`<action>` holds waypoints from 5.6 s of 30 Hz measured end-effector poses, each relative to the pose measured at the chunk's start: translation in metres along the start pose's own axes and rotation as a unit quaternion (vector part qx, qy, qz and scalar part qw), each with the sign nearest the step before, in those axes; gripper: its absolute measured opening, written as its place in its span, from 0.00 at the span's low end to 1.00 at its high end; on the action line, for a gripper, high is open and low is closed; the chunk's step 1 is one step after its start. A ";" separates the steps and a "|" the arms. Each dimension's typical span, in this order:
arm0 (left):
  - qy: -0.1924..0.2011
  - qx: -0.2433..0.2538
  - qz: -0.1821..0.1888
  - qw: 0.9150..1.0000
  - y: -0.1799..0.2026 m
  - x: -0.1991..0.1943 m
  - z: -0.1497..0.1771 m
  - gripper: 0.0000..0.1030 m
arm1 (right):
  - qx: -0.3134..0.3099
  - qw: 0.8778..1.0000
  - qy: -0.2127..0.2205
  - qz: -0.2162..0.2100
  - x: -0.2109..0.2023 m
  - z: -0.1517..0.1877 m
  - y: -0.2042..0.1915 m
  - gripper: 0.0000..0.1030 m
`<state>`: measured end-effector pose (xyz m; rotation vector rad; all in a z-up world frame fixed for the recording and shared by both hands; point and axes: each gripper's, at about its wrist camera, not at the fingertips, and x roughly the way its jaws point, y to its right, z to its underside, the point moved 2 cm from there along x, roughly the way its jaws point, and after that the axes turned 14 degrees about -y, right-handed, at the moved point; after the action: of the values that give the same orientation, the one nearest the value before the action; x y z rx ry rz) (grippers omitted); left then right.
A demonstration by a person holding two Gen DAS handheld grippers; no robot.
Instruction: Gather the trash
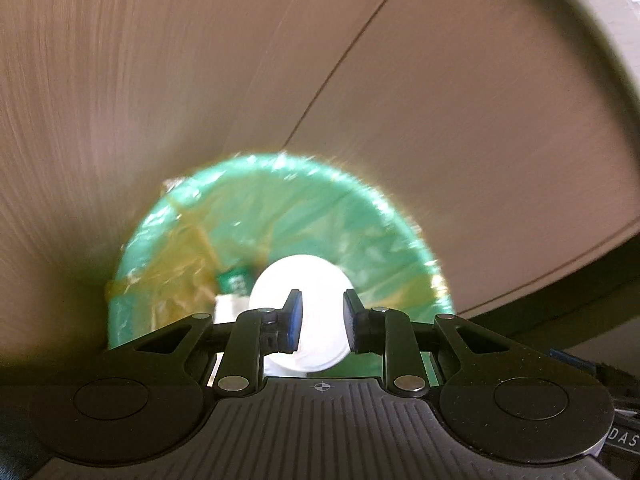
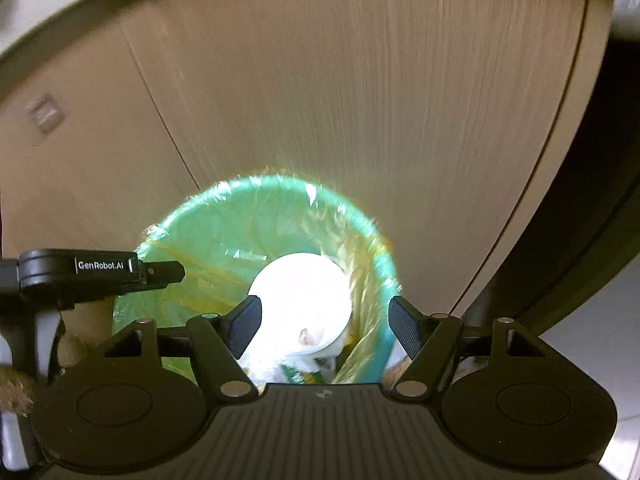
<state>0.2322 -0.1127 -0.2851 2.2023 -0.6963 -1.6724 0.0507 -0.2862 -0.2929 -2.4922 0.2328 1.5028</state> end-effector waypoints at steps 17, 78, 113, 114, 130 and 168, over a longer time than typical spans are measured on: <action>0.255 0.020 -0.123 0.959 0.066 -0.383 -0.006 0.24 | -0.178 0.945 0.209 -0.178 -0.218 -0.098 -0.110 0.83; 0.301 -0.126 -0.061 0.943 -0.075 -0.405 -0.009 0.24 | -0.234 0.953 0.056 -0.183 -0.159 -0.202 -0.290 0.58; 0.287 -0.132 -0.097 0.944 -0.082 -0.398 -0.014 0.24 | -0.260 0.951 0.088 -0.141 -0.154 -0.199 -0.337 0.35; 0.286 -0.133 -0.098 0.944 -0.083 -0.397 -0.014 0.24 | -0.271 0.944 0.086 -0.166 -0.162 -0.194 -0.338 0.35; 0.281 -0.151 -0.105 0.942 -0.089 -0.396 -0.014 0.24 | -0.395 0.885 0.076 -0.235 -0.188 -0.094 -0.345 0.39; 0.221 -0.003 -0.183 0.958 -0.015 -0.363 -0.021 0.46 | -0.352 0.905 0.174 -0.162 -0.166 -0.069 -0.292 0.83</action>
<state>0.1795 0.0937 0.0104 2.6903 -0.1728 -1.2341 0.1049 -0.0204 -0.0837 -3.1185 -0.7766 1.1154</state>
